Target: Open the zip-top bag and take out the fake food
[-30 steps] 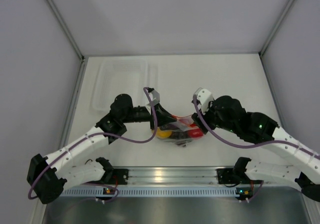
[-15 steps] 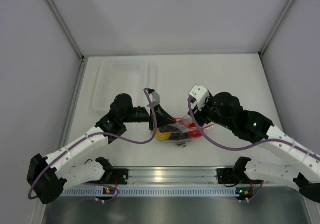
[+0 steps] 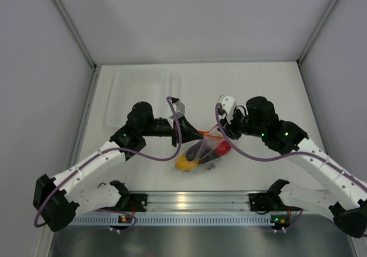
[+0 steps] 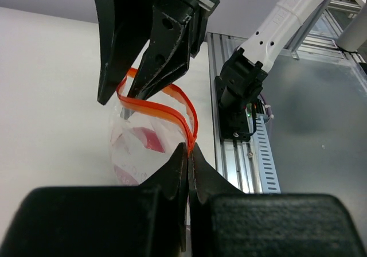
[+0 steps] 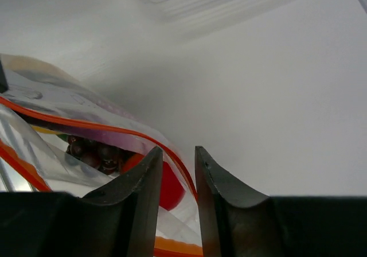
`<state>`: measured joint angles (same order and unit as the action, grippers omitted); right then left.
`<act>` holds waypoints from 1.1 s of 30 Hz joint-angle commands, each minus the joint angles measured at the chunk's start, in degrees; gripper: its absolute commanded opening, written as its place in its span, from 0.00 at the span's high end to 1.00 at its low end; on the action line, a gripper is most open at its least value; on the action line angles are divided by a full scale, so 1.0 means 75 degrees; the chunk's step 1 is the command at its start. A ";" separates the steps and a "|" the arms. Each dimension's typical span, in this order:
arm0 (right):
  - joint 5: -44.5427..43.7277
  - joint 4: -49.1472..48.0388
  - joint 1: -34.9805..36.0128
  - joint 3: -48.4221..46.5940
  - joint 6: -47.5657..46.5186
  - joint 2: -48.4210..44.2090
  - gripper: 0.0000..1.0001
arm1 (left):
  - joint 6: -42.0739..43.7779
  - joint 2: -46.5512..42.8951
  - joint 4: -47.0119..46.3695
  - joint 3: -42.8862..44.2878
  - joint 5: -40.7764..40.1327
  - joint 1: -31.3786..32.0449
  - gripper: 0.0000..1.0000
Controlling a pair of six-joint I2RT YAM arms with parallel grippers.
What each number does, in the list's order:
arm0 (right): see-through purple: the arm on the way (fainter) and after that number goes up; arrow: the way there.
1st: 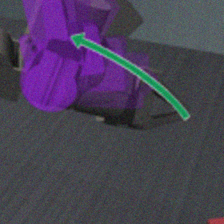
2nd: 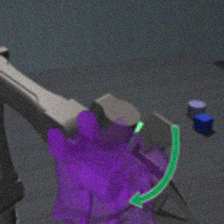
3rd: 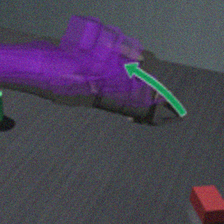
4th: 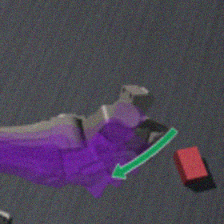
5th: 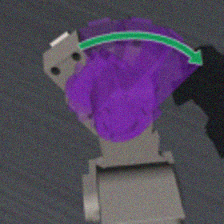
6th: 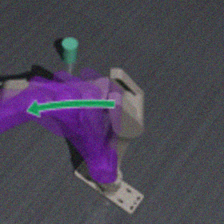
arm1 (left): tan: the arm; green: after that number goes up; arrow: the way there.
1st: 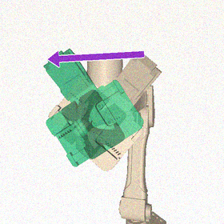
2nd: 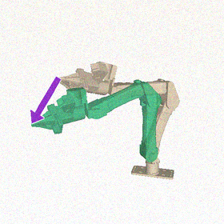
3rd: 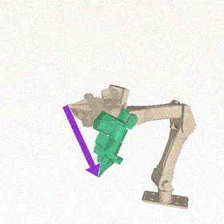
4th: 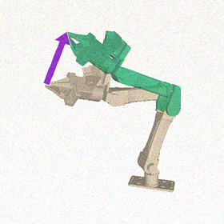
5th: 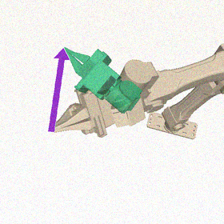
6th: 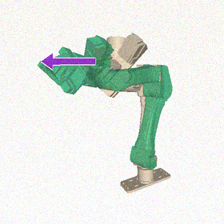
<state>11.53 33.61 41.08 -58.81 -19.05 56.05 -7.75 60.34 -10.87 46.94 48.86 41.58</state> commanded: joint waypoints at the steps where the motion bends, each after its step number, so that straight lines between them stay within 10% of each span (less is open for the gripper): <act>1: 0.0970 -0.0801 -0.0098 -0.0034 -0.0120 -0.0032 0.71 | 0.0154 0.0217 -0.0015 0.0538 0.0306 -0.0095 1.00; 4: 0.1076 -0.0859 -0.0098 0.0048 -0.0062 -0.0231 1.00 | 0.0084 0.0439 0.0032 0.0679 0.0317 -0.0247 1.00; 12: -0.0842 -0.0848 -0.0098 0.0259 0.0922 -0.0828 1.00 | -0.0127 0.0604 0.0102 0.1065 -0.0197 -0.0587 1.00; 18: -0.1815 0.0087 0.0006 -0.0490 0.2479 -0.0537 1.00 | -0.0139 0.0941 0.0943 0.1720 -0.3337 -0.0646 0.95; 33: -0.5942 -0.0236 0.1284 -0.0890 0.6582 0.0389 1.00 | -0.2106 0.0934 0.1661 0.1982 -0.4895 -0.0378 0.27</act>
<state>-23.46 35.90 48.80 -62.74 23.66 57.76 -17.87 72.75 1.54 63.88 16.45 36.97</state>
